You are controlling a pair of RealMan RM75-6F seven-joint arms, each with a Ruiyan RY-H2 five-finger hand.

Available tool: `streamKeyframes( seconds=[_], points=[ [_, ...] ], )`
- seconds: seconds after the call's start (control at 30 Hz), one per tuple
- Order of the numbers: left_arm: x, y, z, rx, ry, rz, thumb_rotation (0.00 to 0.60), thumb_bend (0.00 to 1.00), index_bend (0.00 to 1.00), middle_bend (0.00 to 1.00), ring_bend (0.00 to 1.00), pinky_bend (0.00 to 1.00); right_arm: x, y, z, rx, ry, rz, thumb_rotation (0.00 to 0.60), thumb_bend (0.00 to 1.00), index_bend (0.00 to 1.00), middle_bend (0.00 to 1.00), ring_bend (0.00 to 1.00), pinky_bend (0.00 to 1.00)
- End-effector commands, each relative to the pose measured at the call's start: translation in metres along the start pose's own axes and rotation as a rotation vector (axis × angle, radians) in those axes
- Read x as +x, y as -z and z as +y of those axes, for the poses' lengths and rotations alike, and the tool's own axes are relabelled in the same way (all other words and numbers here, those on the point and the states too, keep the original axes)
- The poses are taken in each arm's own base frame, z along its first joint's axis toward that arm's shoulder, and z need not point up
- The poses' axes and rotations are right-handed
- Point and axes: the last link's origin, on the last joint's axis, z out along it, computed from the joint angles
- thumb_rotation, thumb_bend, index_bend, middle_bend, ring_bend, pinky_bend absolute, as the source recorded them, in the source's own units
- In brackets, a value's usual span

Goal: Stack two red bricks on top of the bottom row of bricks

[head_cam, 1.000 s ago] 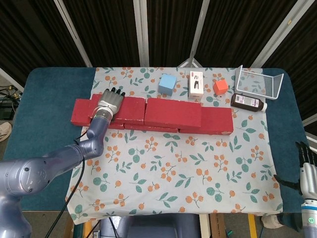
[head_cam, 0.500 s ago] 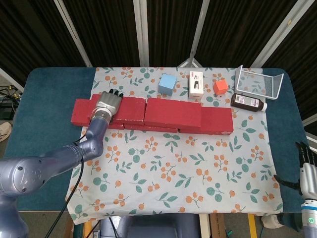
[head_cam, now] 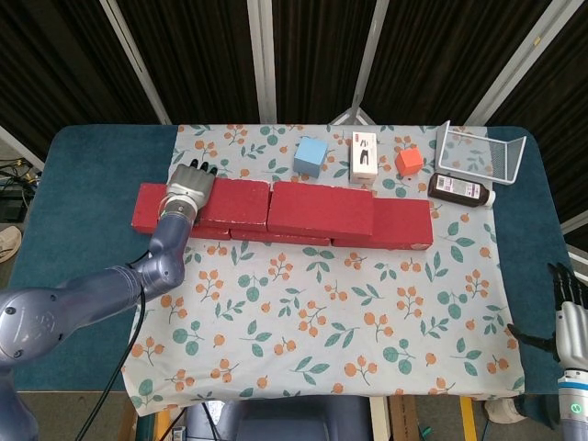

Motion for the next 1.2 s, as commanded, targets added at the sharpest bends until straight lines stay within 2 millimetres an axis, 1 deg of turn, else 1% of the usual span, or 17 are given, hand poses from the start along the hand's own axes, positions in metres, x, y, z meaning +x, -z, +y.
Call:
streamKeyframes(
  seconds=[0.03, 0.07, 0.1, 0.17, 0.2, 0.3, 0.43, 0.5, 0.6, 0.73, 0.83, 0.9, 1.03, 1.2],
  points=[
    [0.006, 0.004, -0.009, 0.007, 0.029, 0.016, 0.6, 0.0, 0.0, 0.01, 0.04, 0.21, 0.0, 0.001, 0.0, 0.0, 0.0, -0.002, 0.6, 0.13, 0.0, 0.01, 0.0, 0.0],
    [0.008, 0.006, -0.013, 0.008, 0.04, 0.019, 0.6, 0.0, 0.0, 0.03, 0.04, 0.17, -0.001, 0.001, 0.0, 0.001, 0.0, -0.003, 0.6, 0.13, 0.0, 0.01, 0.0, 0.0],
    [0.009, 0.008, -0.021, 0.016, 0.051, 0.023, 0.6, 0.0, 0.0, 0.06, 0.04, 0.15, -0.001, 0.001, 0.0, 0.001, 0.0, -0.002, 0.6, 0.13, 0.0, 0.01, 0.0, 0.0],
    [0.009, 0.012, -0.035, 0.032, 0.06, 0.025, 0.6, 0.0, 0.01, 0.1, 0.03, 0.13, -0.001, 0.001, -0.001, 0.002, -0.001, -0.002, 0.6, 0.13, 0.0, 0.01, 0.0, 0.0],
    [0.009, 0.014, -0.041, 0.036, 0.063, 0.026, 0.6, 0.0, 0.03, 0.11, 0.03, 0.12, -0.001, 0.001, -0.001, 0.004, -0.002, -0.003, 0.6, 0.13, 0.0, 0.01, 0.0, 0.0],
    [0.005, 0.018, -0.059, 0.052, 0.073, 0.037, 0.6, 0.0, 0.13, 0.18, 0.03, 0.11, -0.001, 0.001, -0.001, 0.005, -0.006, -0.002, 0.6, 0.13, 0.0, 0.01, 0.0, 0.0],
    [-0.006, 0.02, -0.082, 0.069, 0.095, 0.05, 0.6, 0.0, 0.2, 0.24, 0.04, 0.1, -0.002, 0.001, -0.002, 0.007, -0.007, -0.006, 0.6, 0.13, 0.0, 0.01, 0.0, 0.0],
    [-0.016, 0.02, -0.093, 0.067, 0.1, 0.052, 0.6, 0.0, 0.24, 0.28, 0.05, 0.1, -0.003, 0.0, -0.002, 0.008, -0.007, -0.007, 0.6, 0.13, 0.0, 0.01, 0.0, 0.0],
    [-0.027, 0.02, -0.103, 0.059, 0.109, 0.067, 0.6, 0.0, 0.29, 0.32, 0.06, 0.1, -0.003, 0.0, -0.003, 0.011, -0.01, -0.011, 0.6, 0.13, 0.0, 0.02, 0.0, 0.0],
    [-0.041, 0.018, -0.113, 0.053, 0.113, 0.087, 0.6, 0.0, 0.31, 0.33, 0.07, 0.1, -0.004, 0.0, -0.003, 0.013, -0.007, -0.014, 0.6, 0.13, 0.0, 0.02, 0.0, 0.0],
    [-0.051, 0.015, -0.116, 0.051, 0.101, 0.081, 0.6, 0.0, 0.31, 0.33, 0.07, 0.1, -0.005, 0.0, -0.004, 0.013, -0.007, -0.014, 0.6, 0.13, 0.0, 0.02, 0.0, 0.0],
    [-0.058, 0.013, -0.117, 0.047, 0.099, 0.067, 0.6, 0.0, 0.3, 0.33, 0.07, 0.1, -0.005, 0.0, -0.004, 0.012, -0.006, -0.016, 0.6, 0.13, 0.0, 0.02, 0.0, 0.0],
    [-0.065, 0.01, -0.116, 0.042, 0.097, 0.054, 0.6, 0.0, 0.3, 0.33, 0.07, 0.1, -0.005, -0.001, -0.004, 0.01, -0.007, -0.016, 0.6, 0.13, 0.0, 0.02, 0.0, 0.0],
    [-0.071, 0.009, -0.113, 0.028, 0.112, 0.047, 0.6, 0.0, 0.29, 0.28, 0.07, 0.1, -0.005, 0.0, -0.004, 0.011, -0.007, -0.015, 0.6, 0.13, 0.0, 0.02, 0.0, 0.0]
  ],
)
